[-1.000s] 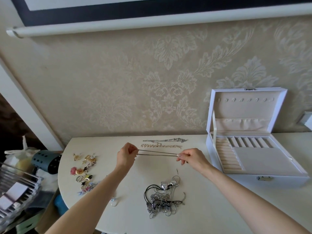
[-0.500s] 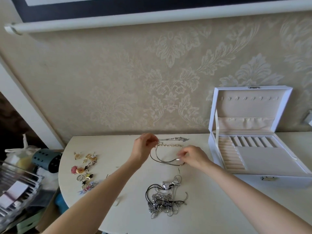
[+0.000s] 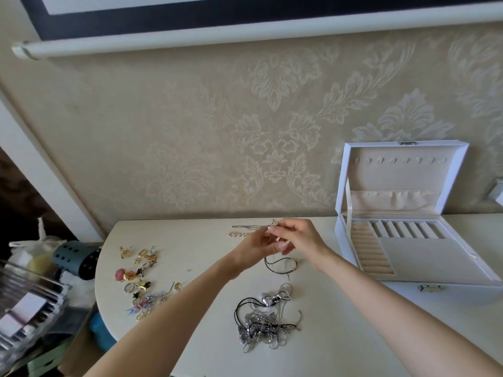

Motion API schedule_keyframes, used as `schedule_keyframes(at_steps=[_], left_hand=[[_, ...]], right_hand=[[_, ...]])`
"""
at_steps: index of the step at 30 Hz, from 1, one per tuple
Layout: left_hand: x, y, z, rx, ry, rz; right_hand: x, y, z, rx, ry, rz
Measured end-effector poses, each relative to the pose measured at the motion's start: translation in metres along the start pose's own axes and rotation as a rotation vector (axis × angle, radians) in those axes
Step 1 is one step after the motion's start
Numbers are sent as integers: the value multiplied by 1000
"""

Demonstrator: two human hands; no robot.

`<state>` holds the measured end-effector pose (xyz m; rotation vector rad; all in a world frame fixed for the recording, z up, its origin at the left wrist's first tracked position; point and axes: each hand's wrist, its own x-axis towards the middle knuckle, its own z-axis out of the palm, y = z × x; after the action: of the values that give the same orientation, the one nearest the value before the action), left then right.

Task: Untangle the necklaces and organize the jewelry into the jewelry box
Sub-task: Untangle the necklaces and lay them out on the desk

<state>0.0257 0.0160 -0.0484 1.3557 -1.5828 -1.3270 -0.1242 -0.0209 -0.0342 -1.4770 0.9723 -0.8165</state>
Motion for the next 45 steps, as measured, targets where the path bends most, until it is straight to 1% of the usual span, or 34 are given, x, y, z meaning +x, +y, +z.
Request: schedule_keyframes(at_steps=[1,3,4,7,8,10,12,17,20,23,28,30,33,35,40,42,45], left_hand=[[0,-3,-1,54,0,-5],[-1,-9,-6,86,88,3],[-3,-11,-9,64,124,11],[-6,-17,-17,23,179,-1],[-7,-21,-20,18,200,-18],[-9,-31,-27,2,264,-53],[-9,-42,-34,-24,328,-71],[-9,-59,-44,-115,515,-124],[-3,-63,-47,-146,633,-149],[5,-67,-49,-105,719,-167],[21,-74,-50,45,770,-207],[25,-77,-50,120,770,-226],[30,-81,-51,339,757,-253],[33,-81,-50,446,754,-278],[30,-79,-49,514,739,-308],[24,-79,-49,527,735,-304],[6,-79,-44,558,772,-276]], right_hand=[[1,1,-2,-4,35,0],[2,5,-10,63,121,36],[3,7,-14,148,161,78],[7,13,-21,517,237,214],[7,14,-23,599,263,237],[8,18,-27,646,311,251],[8,23,-29,578,352,254],[7,45,-30,283,471,289],[6,58,-31,133,500,293],[11,66,-31,47,501,278],[24,77,-32,-86,492,256],[27,82,-32,-214,467,198],[31,87,-33,-449,462,116],[36,90,-33,-541,457,100],[42,97,-33,-616,445,103],[38,95,-34,-602,438,94],[21,89,-33,-576,440,45]])
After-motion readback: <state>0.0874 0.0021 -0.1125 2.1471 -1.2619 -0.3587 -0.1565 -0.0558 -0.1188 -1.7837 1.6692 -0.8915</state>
